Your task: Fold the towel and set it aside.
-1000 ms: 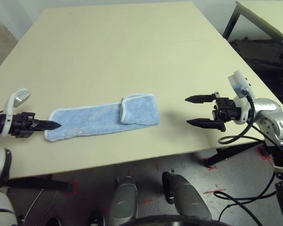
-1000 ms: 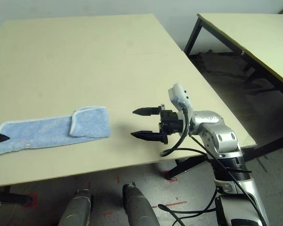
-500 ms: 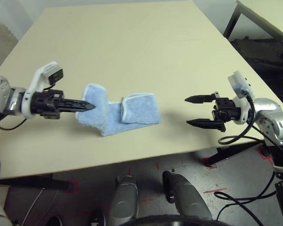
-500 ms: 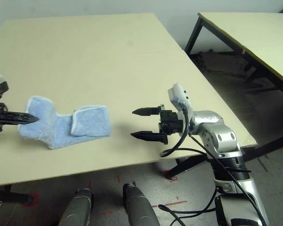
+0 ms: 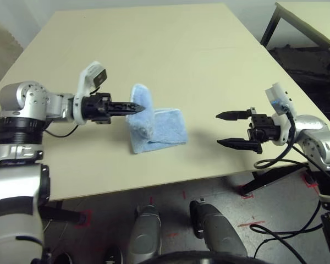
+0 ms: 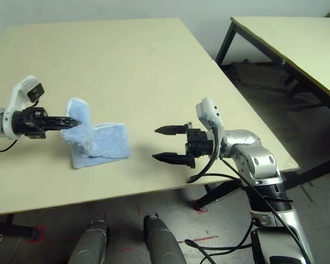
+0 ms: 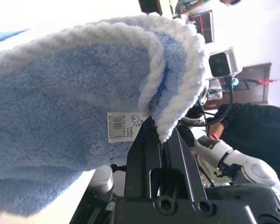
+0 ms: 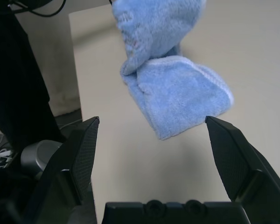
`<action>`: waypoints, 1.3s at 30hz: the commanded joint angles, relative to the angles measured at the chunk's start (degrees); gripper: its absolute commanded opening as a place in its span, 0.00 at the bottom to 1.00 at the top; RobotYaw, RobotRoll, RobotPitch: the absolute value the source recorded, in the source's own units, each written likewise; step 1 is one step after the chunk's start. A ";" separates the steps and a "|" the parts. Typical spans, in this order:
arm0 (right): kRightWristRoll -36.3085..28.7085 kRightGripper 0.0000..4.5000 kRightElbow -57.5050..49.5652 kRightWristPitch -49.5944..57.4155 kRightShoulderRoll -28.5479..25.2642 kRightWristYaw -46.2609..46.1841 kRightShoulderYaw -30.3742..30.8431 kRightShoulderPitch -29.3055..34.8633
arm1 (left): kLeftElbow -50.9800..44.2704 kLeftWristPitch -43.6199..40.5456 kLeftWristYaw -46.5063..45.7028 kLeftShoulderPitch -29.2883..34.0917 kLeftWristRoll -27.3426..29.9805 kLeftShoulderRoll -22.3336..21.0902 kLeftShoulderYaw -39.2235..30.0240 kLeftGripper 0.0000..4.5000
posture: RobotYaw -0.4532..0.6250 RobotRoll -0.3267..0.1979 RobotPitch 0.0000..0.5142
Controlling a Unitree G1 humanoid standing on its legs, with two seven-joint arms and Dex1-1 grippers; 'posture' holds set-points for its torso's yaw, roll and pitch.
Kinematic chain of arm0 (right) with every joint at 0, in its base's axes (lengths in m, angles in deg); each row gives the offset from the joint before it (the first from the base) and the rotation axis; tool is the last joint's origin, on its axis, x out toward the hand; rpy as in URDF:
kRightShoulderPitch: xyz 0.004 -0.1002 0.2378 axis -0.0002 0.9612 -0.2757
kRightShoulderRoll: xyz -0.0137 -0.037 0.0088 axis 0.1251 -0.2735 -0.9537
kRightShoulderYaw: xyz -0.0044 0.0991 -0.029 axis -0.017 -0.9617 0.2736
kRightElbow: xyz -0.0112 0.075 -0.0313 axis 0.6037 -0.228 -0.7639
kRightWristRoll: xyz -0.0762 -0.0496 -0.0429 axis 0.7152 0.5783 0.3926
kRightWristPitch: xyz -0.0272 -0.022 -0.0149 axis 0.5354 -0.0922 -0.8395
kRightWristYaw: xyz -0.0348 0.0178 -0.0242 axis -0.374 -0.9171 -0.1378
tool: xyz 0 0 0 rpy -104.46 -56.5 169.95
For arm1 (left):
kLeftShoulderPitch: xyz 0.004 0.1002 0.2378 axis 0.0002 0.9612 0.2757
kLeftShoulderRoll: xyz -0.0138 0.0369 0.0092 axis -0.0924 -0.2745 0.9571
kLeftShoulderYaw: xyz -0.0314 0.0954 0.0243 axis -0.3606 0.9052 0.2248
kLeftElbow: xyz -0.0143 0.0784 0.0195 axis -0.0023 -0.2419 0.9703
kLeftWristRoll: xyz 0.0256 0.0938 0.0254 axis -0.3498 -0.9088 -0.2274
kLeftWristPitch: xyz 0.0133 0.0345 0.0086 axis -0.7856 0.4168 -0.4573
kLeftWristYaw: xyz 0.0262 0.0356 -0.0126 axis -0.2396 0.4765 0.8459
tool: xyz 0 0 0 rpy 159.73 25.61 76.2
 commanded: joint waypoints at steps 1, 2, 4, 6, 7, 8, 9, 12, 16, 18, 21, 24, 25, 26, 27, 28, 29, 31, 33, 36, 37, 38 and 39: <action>0.02 1.00 -1.29 -0.25 0.09 -0.54 0.21 1.21 | 1.52 -0.53 -5.53 -0.74 1.47 2.95 -2.95 0.01 | 0.40 0.62 0.30; -0.05 1.00 -1.49 -0.17 0.09 -0.65 0.22 1.35 | 1.82 -0.53 -6.88 -0.96 1.41 4.14 -3.65 0.01 | 0.40 0.62 0.30; -0.17 1.00 -1.88 0.01 0.07 -0.82 0.23 1.59 | 1.53 -0.53 -9.13 -0.94 1.45 6.03 -4.51 0.01 | 0.40 0.62 0.30; -0.29 1.00 -2.09 0.19 0.03 -0.92 0.22 1.66 | 1.39 -0.53 -10.89 -0.81 1.85 7.33 -5.14 0.01 | 0.40 0.62 0.31; -0.32 1.00 -2.17 0.25 -0.05 -0.93 0.19 1.71 | 1.03 -0.53 -11.26 -0.61 2.21 7.65 -5.04 0.01 | 0.40 0.62 0.31; -0.36 1.00 -2.23 0.31 -0.13 -0.93 0.14 1.75 | 0.51 -0.53 -11.72 -0.38 2.25 7.92 -5.02 0.05 | 0.40 0.62 0.31; -0.40 1.00 -2.26 0.36 -0.19 -0.94 0.10 1.77 | 0.08 -0.53 -12.30 -0.20 2.09 8.16 -5.14 0.11 | 0.40 0.62 0.31; -0.41 1.00 -2.22 0.39 -0.27 -0.98 0.02 1.82 | -0.04 -0.53 -13.33 0.15 2.41 8.37 -5.32 0.29 | 0.40 0.62 0.31; -0.29 1.00 -2.09 0.22 -0.19 -0.97 0.13 1.88 | -0.98 -0.53 -13.05 1.24 4.07 7.35 -3.88 0.58 | 0.40 0.62 0.30; -0.14 1.00 -1.80 0.01 -0.04 -0.91 0.32 1.65 | -1.63 -0.53 -13.15 1.99 4.91 7.04 -3.49 0.73 | 0.40 0.62 0.30; 0.10 1.00 -1.26 -0.29 0.14 -0.73 0.59 1.20 | -1.85 -0.53 -13.81 2.34 5.73 7.23 -3.71 0.95 | 0.40 0.62 0.30; 0.19 1.00 -1.07 -0.42 0.20 -0.59 0.72 1.02 | -2.00 -0.53 -14.57 2.40 5.98 7.64 -4.54 0.98 | 0.41 0.62 0.30; 0.21 1.00 -1.05 -0.45 0.21 -0.54 0.76 0.99 | -2.29 -0.53 -14.67 2.44 5.80 7.54 -4.83 0.98 | 0.41 0.62 0.30; 0.22 1.00 -1.02 -0.47 0.24 -0.52 0.78 0.95 | -2.42 -0.53 -14.80 2.47 5.68 7.41 -5.12 0.98 | 0.41 0.62 0.30; 0.19 1.00 -1.08 -0.39 0.24 -0.54 0.76 0.92 | -2.31 -0.53 -14.91 2.42 5.64 7.13 -5.45 0.98 | 0.40 0.62 0.30; 0.17 1.00 -1.20 -0.30 0.21 -0.68 0.68 0.93 | -2.59 -0.53 -14.84 2.58 5.35 6.60 -6.04 0.98 | 0.40 0.62 0.30; 0.30 1.00 -1.22 -0.30 0.26 -1.14 0.53 0.95 | -3.40 -0.04 -14.52 3.07 4.80 5.92 -6.61 0.98 | 0.40 0.62 0.29; 0.15 1.00 -1.07 0.31 0.60 -2.32 0.09 0.68 | -6.44 3.65 -12.48 5.02 3.33 3.72 -6.25 0.98 | 0.40 0.62 0.29; -0.70 1.00 -0.66 1.26 1.49 -3.84 -0.63 -0.16 | -10.44 11.04 -9.46 8.03 0.03 1.25 -4.03 0.98 | 0.41 0.62 0.28; -1.86 0.87 0.02 2.32 2.83 -4.94 -1.17 -1.68 | -12.83 22.06 -4.98 11.32 -6.60 -1.80 -0.35 1.00 | 0.41 0.62 0.28; -1.87 0.81 0.27 2.32 3.10 -5.02 -1.10 -2.10 | -13.23 25.63 -3.42 12.07 -8.64 -2.43 0.75 1.00 | 0.41 0.62 0.28; -1.90 0.73 0.57 2.36 3.53 -5.04 -0.89 -2.72 | -13.61 29.76 -1.35 13.01 -10.53 -2.95 1.48 1.00 | 0.41 0.62 0.28; -1.88 0.64 0.95 2.37 4.17 -5.16 -0.53 -3.55 | -13.84 33.90 0.53 13.79 -12.17 -3.20 1.71 1.00 | 0.41 0.62 0.28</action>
